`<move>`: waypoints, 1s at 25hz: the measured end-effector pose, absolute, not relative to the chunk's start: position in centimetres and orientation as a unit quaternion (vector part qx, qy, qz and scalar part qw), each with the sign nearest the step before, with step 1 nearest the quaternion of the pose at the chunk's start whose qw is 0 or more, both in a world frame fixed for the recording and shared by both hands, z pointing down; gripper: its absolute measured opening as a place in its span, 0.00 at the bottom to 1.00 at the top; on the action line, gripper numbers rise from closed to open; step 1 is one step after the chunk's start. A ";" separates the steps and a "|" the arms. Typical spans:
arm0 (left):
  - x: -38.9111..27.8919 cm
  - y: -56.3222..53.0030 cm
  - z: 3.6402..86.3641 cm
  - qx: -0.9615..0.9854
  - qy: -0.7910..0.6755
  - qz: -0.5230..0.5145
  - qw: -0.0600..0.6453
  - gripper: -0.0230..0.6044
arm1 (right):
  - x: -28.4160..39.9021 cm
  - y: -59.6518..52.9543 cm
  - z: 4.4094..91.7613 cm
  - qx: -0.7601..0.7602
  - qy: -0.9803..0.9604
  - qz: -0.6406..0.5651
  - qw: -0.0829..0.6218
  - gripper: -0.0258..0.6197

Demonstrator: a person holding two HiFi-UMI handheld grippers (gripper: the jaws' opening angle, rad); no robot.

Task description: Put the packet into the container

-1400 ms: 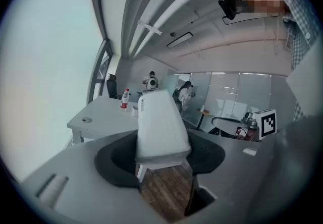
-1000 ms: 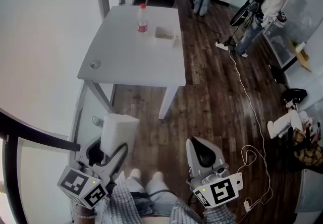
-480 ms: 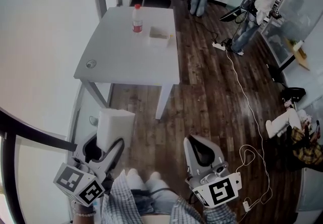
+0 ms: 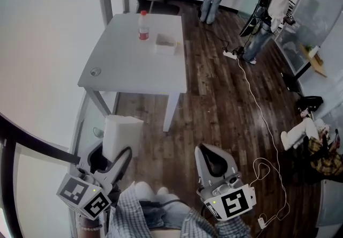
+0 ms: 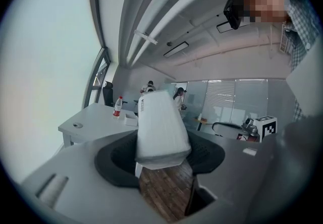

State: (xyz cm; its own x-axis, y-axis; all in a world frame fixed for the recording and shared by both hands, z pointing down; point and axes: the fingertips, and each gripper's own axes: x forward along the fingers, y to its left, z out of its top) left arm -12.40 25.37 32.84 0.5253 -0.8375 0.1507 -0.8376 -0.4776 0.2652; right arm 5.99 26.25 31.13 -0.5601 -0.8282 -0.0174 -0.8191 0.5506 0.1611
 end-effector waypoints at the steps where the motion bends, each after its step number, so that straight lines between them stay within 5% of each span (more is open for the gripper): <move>1: -12.4 25.4 32.8 0.859 -0.488 0.000 0.154 0.45 | 6.1 26.3 31.1 0.468 -0.880 -0.075 0.030 0.04; 25: -11.6 27.0 32.8 0.853 -0.499 -0.009 0.153 0.46 | 8.0 27.5 32.0 0.463 -0.883 -0.070 0.030 0.04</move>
